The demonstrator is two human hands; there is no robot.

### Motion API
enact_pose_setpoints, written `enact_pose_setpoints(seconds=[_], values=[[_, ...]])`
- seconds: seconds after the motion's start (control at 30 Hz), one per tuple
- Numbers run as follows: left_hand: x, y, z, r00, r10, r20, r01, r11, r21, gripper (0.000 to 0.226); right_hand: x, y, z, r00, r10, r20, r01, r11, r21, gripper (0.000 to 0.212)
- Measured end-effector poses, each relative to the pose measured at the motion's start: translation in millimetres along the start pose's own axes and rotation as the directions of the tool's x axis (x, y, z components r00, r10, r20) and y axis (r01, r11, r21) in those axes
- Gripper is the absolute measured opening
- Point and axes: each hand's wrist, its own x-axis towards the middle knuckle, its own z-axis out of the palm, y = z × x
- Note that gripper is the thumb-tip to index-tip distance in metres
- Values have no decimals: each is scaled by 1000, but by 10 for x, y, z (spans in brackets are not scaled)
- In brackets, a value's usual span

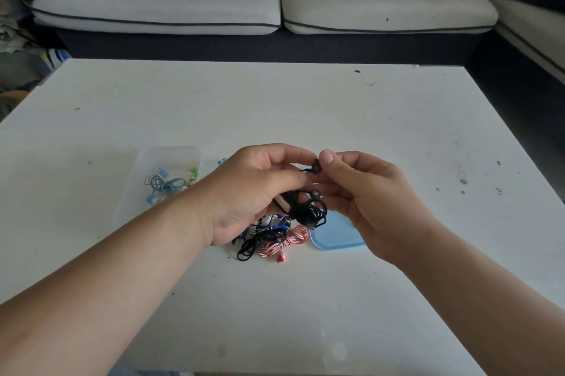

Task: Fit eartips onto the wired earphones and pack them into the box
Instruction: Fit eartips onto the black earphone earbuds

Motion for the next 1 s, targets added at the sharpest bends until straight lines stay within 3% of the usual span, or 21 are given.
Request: enact_pose_setpoints(seconds=[0.07,0.2,0.33,0.57,0.73,0.9,1.0], values=[[11,-7,11,999,7,-47,-7,1000,-11,26,-3,10,-19,999,-1,51,0,1000,12,13],[22,-16,15,983,61,-176,-56,998,30,15,-44,17,8,984,-43,170,46,999,-17,35],[46,-33,10,977,75,-200,-66,996,53,7,-45,20,33,990,-58,127,62,998,-26,33],[91,-73,10,962,103,-253,-76,991,113,18,-15,38,31,1000,11,21,-13,997,73,18],[86,-109,33,948,147,-283,-93,976,196,18,-38,22,45,993,28,114,-37,996,78,30],[89,-135,37,921,263,-286,-185,944,273,13,-55,26,66,997,16,81,-21,998,54,22],[62,-114,44,939,250,-237,-185,946,266,13,-57,8,48,996,7,84,-8,1000,10,25]])
